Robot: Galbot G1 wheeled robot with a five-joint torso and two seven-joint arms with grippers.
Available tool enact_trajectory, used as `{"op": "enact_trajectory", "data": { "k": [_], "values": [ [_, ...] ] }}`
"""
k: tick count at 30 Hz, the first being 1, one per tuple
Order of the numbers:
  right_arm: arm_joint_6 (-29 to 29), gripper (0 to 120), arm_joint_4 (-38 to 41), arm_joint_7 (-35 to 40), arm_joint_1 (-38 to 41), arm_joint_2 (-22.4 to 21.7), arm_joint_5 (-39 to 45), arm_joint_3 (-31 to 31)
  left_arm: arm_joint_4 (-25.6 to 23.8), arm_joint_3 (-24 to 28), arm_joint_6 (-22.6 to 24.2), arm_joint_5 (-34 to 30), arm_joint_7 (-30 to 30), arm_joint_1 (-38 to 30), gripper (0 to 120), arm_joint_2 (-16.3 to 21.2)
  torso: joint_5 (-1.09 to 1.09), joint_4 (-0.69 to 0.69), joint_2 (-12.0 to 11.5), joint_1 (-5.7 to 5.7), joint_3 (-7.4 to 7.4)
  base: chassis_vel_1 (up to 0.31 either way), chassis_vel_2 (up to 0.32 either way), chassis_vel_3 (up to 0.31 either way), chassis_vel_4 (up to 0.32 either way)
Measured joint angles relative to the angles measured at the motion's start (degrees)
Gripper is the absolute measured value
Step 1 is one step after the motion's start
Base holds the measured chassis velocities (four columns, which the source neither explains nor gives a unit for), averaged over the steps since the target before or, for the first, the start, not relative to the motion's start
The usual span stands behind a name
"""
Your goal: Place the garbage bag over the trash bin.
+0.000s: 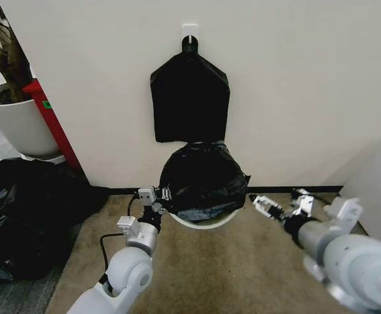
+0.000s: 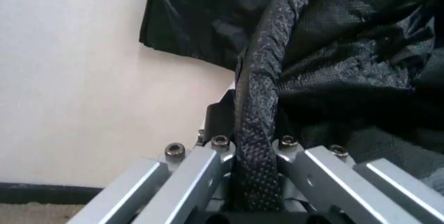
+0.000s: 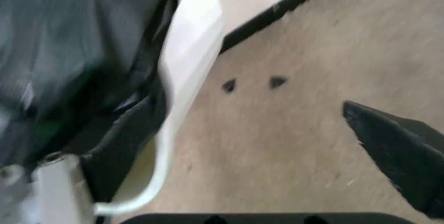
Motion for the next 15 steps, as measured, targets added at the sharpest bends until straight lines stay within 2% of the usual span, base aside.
{"op": "enact_trajectory", "data": {
  "k": [2,6,13,15],
  "values": [
    [0.3,86,-0.1,-1.7,0.1,0.5,0.3,-1.5,0.1,0.0,0.0,0.1,0.0,0.0,2,0.0,-0.01,0.00,0.0,0.00,0.00,0.000,0.000,0.000,0.000],
    [0.2,76,-0.1,-3.8,0.3,0.7,0.1,-2.4,0.1,-0.1,0.0,0.1,0.0,0.4,2,-0.1,0.00,0.00,0.0,0.00,0.00,0.000,0.000,0.000,0.000],
    [-0.6,68,-0.2,-7.3,0.2,0.9,0.1,-1.9,0.2,-0.3,0.1,0.5,0.2,0.9,2,-0.2,0.00,0.00,0.0,0.00,0.00,0.000,0.000,0.000,0.000],
    [-0.8,61,-0.2,-7.9,0.5,0.7,0.0,-2.2,0.2,-0.2,0.2,0.7,0.2,0.8,2,-0.2,0.00,-0.01,0.0,0.00,0.00,0.000,0.000,0.000,0.000]
  ]
}}
